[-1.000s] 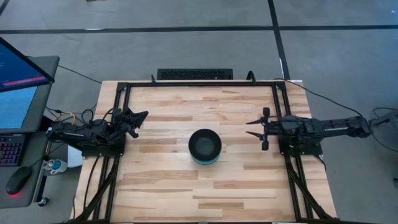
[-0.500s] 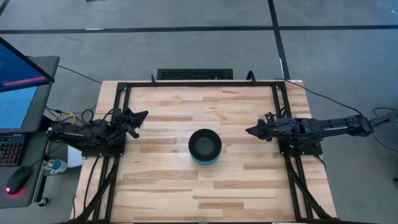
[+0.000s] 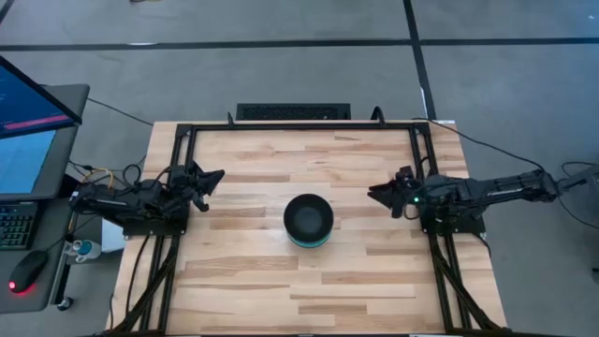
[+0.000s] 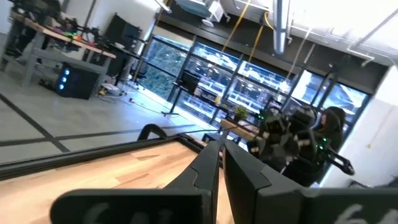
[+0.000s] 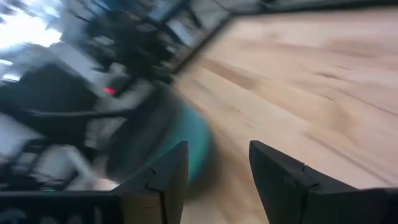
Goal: Nest bowls inside each other
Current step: Return to Home Position
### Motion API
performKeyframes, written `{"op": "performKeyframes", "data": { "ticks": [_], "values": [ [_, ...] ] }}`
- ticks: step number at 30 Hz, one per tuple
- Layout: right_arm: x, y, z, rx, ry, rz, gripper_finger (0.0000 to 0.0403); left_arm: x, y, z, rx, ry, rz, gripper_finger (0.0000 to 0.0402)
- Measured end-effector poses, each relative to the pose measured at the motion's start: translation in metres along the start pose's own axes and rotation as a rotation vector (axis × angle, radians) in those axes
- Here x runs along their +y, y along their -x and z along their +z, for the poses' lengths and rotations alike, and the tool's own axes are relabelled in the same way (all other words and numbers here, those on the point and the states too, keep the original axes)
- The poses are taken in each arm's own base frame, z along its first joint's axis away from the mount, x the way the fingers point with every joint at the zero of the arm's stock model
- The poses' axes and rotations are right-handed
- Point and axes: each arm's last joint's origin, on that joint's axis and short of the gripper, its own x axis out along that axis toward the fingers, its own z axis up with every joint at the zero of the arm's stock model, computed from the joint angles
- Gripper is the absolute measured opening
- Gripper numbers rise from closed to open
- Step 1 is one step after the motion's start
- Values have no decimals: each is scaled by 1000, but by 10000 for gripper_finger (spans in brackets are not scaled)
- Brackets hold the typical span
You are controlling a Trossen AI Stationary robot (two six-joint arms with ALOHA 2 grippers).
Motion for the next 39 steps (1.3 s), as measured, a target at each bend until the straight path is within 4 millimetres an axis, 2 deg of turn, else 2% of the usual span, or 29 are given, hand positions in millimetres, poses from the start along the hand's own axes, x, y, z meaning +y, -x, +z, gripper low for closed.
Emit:
{"op": "performKeyframes", "data": {
  "ticks": [4, 12, 21, 25, 29, 33, 36, 39],
  "values": [
    [6, 1, 5, -42, -65, 72, 192, 0, 0, -1, 10, -5, -5, 14],
    [-18, 4, -22, 258, -357, -177, 194, 0, 0, -1, 11, -2, -1, 14],
    [-24, 9, -29, 306, -286, -264, 193, 0, 0, -1, 13, 16, -4, 14],
    [-26, 11, -29, 271, -246, -279, 194, 0, 0, -1, 13, 24, -3, 14],
    [-17, 15, -16, 103, -171, -168, 192, 0, 0, -1, 16, 27, -12, 14],
    [-15, 27, -6, -43, -132, -96, 193, 0, 0, -1, 19, 28, -21, 14],
    [-20, 37, -6, -69, -142, -69, 194, 0, 0, -1, 20, 27, -23, 14],
    [-25, 38, -12, -24, -158, -116, 193, 0, 0, -1, 20, 27, -25, 14]
  ]
}}
